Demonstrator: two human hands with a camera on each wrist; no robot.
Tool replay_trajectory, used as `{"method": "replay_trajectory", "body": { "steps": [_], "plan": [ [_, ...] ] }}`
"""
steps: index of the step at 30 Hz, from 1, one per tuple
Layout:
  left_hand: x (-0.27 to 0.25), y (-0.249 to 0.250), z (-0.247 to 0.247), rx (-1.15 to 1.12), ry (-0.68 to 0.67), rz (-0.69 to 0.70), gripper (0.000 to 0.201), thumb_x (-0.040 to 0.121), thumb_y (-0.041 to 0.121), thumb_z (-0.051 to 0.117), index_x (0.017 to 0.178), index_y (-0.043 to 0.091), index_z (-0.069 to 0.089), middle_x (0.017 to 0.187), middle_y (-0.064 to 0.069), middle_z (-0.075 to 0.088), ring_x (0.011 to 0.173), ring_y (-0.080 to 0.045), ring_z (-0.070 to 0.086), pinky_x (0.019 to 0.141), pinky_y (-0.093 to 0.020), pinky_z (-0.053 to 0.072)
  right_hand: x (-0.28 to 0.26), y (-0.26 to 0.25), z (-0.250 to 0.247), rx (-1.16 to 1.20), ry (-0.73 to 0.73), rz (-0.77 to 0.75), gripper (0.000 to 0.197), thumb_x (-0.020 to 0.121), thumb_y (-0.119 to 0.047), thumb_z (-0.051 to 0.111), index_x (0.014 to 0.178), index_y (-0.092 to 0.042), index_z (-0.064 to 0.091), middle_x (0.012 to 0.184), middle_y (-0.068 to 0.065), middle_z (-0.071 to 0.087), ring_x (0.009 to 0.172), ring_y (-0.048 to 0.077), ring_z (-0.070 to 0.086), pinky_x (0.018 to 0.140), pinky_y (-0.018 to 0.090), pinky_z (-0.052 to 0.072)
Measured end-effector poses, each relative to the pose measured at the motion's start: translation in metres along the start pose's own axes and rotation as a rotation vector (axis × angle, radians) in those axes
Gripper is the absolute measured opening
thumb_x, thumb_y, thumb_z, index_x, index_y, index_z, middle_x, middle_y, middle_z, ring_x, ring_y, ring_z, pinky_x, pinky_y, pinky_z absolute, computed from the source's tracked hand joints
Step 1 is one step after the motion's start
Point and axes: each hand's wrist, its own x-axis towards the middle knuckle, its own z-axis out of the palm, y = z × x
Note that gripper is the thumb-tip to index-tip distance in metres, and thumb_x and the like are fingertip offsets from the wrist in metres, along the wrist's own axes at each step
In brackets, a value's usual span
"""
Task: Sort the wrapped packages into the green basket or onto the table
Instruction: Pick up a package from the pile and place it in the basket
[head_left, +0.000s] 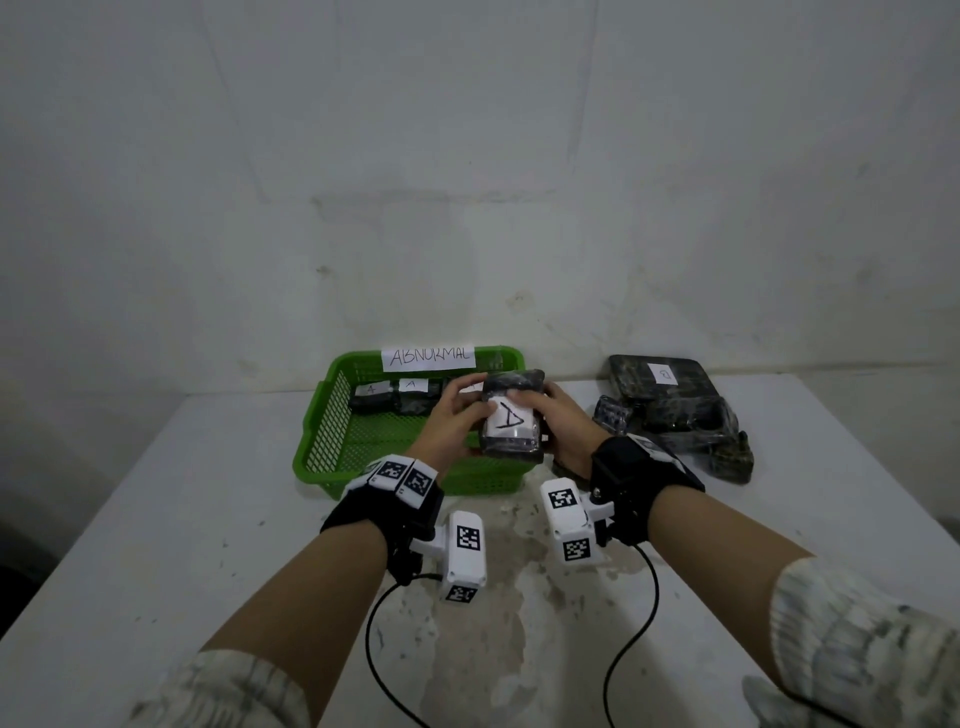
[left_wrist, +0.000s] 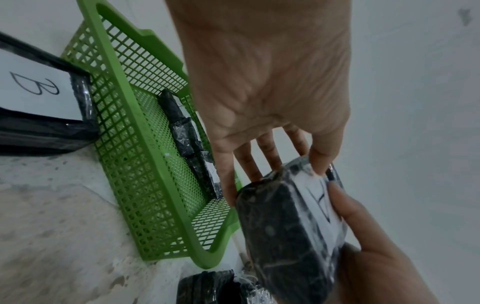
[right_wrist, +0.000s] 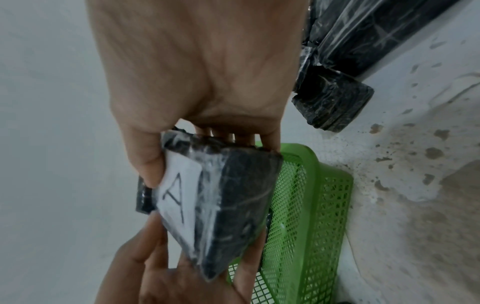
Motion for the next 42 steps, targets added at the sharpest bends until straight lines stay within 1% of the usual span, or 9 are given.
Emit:
{"method": "replay_trajectory", "body": {
  "steps": [8,14,18,22,26,30,33,37,42],
  "plan": [
    [0.009,-0.002,-0.001,0.094,0.095,0.066,0.022,0.092,0.004,0.052,0.109,0.011,0.04,0.088,-0.001,0.057,0.075,-0.012,0.058,0.062,-0.022,0.052,0.0,0.0,0.002,-0.077,-0.019,0.021,0.039,0.09,-0.029,0.06,0.124,-0.01,0.055,0.112,0.007,0.062,0.103,0.024,0.059,0.083,0.036,0.047],
    [0.009,-0.005,-0.005,0.081,0.042,-0.047,0.045,0.088,0.01,0.06,0.127,0.018,0.038,0.115,-0.006,0.056,0.102,-0.025,0.059,0.083,-0.044,0.053,0.001,-0.004,0.001,-0.068,0.007,-0.002,0.029,0.093,-0.024,0.058,0.118,-0.011,0.056,0.11,0.009,0.06,0.101,0.026,0.058,0.086,0.04,0.048],
    [0.01,-0.007,-0.006,0.118,0.039,0.005,0.056,0.085,0.004,0.063,0.132,0.018,0.035,0.128,-0.012,0.051,0.112,-0.029,0.055,0.085,-0.04,0.053,-0.002,-0.002,0.0,-0.022,-0.036,-0.002,0.031,0.097,-0.027,0.054,0.123,-0.011,0.057,0.116,0.01,0.063,0.103,0.025,0.06,0.087,0.037,0.048],
    [0.015,-0.005,-0.007,0.19,0.198,0.103,0.045,0.085,-0.004,0.057,0.116,0.026,0.044,0.123,-0.015,0.047,0.107,-0.032,0.054,0.081,-0.043,0.054,-0.004,-0.003,-0.004,0.082,-0.053,-0.019,0.026,0.103,-0.03,0.037,0.112,-0.021,0.06,0.095,0.003,0.061,0.083,0.017,0.058,0.069,0.029,0.05],
    [0.009,0.001,-0.006,0.124,0.122,-0.003,0.023,0.097,0.017,0.045,0.12,0.014,0.048,0.121,-0.013,0.051,0.112,-0.029,0.052,0.078,-0.039,0.051,-0.003,0.0,-0.012,0.009,-0.074,-0.058,0.039,0.1,-0.008,0.046,0.136,-0.023,0.052,0.096,0.002,0.058,0.083,0.019,0.059,0.066,0.029,0.05],
    [0.006,-0.002,-0.002,0.003,0.05,-0.12,0.079,0.073,0.06,0.065,0.133,0.015,0.04,0.128,-0.014,0.055,0.114,-0.032,0.057,0.096,-0.054,0.046,-0.004,0.0,-0.006,-0.169,-0.002,-0.121,0.051,0.089,-0.007,0.065,0.135,-0.02,0.047,0.091,0.003,0.05,0.082,0.015,0.057,0.072,0.027,0.041],
    [0.006,-0.007,-0.003,-0.002,0.04,-0.136,0.102,0.057,0.06,0.077,0.14,0.021,0.031,0.131,-0.014,0.054,0.112,-0.03,0.06,0.097,-0.053,0.046,-0.003,-0.004,0.0,-0.228,0.057,-0.105,0.066,0.082,-0.026,0.074,0.137,-0.024,0.037,0.105,0.007,0.048,0.097,0.017,0.054,0.071,0.024,0.039],
    [0.004,-0.002,-0.001,-0.009,-0.003,-0.129,0.057,0.086,0.036,0.062,0.133,0.014,0.038,0.121,-0.013,0.059,0.107,-0.03,0.062,0.094,-0.049,0.049,-0.007,-0.004,0.003,-0.114,-0.104,0.015,0.05,0.092,-0.035,0.06,0.139,-0.024,0.044,0.132,0.008,0.054,0.121,0.027,0.051,0.093,0.044,0.046],
    [0.004,0.002,-0.001,0.006,0.004,-0.109,0.044,0.091,0.028,0.056,0.129,0.008,0.047,0.114,-0.014,0.063,0.098,-0.029,0.063,0.091,-0.044,0.051,-0.009,-0.003,0.007,-0.03,-0.084,-0.044,0.029,0.097,-0.028,0.053,0.122,-0.016,0.059,0.116,0.006,0.063,0.105,0.024,0.059,0.078,0.035,0.051]
  ]
}}
